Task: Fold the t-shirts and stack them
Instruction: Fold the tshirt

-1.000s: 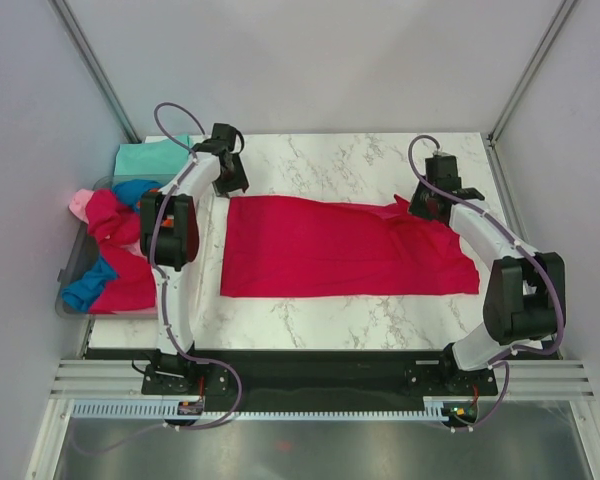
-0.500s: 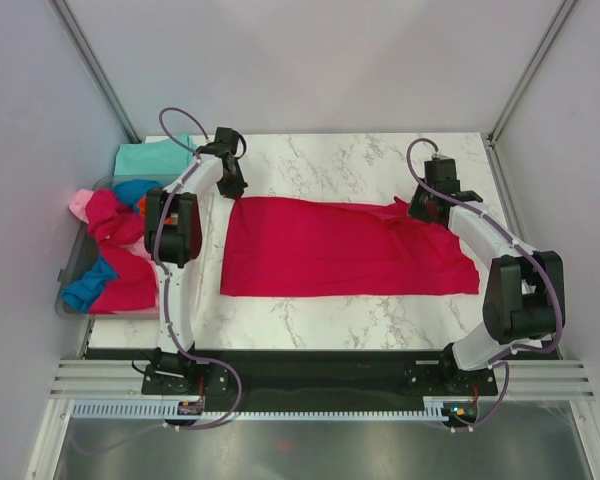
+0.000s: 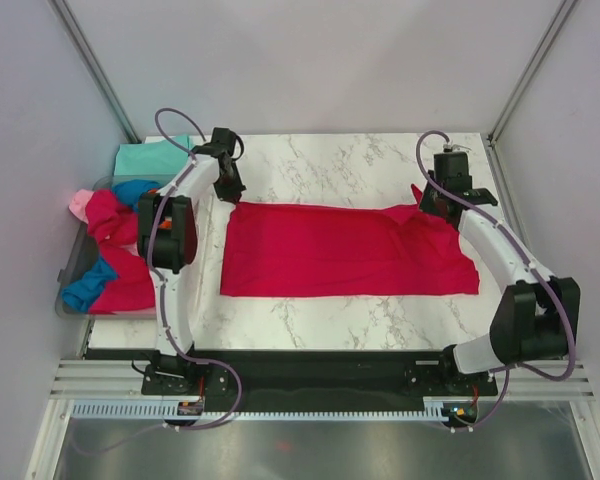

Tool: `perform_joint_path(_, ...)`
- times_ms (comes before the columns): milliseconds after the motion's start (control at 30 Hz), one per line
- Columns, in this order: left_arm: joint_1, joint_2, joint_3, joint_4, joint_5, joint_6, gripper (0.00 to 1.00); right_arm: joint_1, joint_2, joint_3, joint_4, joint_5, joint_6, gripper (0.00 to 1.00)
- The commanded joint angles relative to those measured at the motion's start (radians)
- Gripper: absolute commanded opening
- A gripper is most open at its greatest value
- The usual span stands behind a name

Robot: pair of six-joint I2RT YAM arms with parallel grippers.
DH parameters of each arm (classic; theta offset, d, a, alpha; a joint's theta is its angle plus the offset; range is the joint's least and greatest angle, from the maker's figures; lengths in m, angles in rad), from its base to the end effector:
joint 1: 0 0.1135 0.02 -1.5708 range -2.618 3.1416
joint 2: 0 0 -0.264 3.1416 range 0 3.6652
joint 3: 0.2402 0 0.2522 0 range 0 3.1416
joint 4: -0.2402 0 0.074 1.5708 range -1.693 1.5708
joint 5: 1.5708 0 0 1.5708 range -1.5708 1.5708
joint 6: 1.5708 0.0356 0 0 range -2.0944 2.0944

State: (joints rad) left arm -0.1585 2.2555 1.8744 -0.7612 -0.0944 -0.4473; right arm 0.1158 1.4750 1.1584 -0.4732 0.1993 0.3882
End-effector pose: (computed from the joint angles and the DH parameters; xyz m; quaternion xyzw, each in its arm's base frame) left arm 0.4766 -0.0728 0.1830 -0.1504 0.9644 -0.0194 0.2165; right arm 0.3215 0.0303 0.2797 0.1625 0.9065 0.0053 0.3897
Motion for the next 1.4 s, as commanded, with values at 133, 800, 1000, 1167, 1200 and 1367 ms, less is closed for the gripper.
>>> perform_joint_path(133,-0.012,-0.252,-0.138,-0.026,-0.021,0.025,0.02,0.001,-0.198,-0.049,-0.100,0.137,-0.046,0.00)
perform_joint_path(800,-0.070,-0.614,-0.670,0.023,-0.119,-0.067,0.53,-0.011,-0.740,-0.696,-0.100,-0.017,0.591,0.75)
perform_joint_path(1000,-0.075,-0.689,-0.658,0.022,-0.113,-0.044,0.55,-0.015,-0.909,-0.669,-0.085,0.020,0.609,0.78)
perform_joint_path(1167,-0.147,-0.680,-0.647,0.039,-0.122,-0.037,0.55,-0.016,-0.845,-0.628,0.034,-0.098,0.554,0.73)
perform_joint_path(1200,-0.162,-0.650,-0.646,0.042,-0.123,-0.042,0.55,-0.015,-0.773,-0.632,0.074,-0.135,0.552,0.73)
perform_joint_path(1367,-0.246,-0.524,-0.620,0.057,-0.137,-0.063,0.54,-0.013,-0.501,-0.631,0.169,-0.150,0.508,0.73)
